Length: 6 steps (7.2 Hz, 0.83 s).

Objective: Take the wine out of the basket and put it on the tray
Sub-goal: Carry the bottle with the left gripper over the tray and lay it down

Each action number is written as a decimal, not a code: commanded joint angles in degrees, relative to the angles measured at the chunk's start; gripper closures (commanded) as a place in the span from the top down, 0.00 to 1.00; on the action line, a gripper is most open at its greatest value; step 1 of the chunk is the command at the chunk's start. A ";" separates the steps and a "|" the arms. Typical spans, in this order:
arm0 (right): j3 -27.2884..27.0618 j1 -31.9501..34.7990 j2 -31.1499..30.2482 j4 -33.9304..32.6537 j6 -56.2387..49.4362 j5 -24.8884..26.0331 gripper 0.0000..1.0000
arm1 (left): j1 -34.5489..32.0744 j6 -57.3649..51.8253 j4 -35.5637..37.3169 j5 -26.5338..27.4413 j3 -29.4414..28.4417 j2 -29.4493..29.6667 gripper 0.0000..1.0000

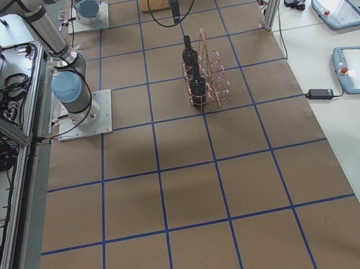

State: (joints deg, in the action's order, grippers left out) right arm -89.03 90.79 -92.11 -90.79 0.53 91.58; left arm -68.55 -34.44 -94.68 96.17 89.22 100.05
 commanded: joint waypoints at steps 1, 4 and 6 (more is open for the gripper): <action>0.00 0.00 0.00 0.09 0.00 0.00 0.99 | 0.34 -0.28 1.17 0.16 0.17 1.89 0.00; 0.00 -0.09 0.00 0.09 0.00 0.00 1.00 | 0.43 -0.02 0.99 1.83 0.78 2.43 0.00; 0.00 -0.09 0.00 0.00 0.00 0.00 0.99 | 0.34 -0.02 0.82 1.74 1.39 2.43 0.00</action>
State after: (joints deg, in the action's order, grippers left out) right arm -89.04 90.72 -92.11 -90.72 0.53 91.58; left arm -68.17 -34.46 -93.80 97.91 90.19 102.45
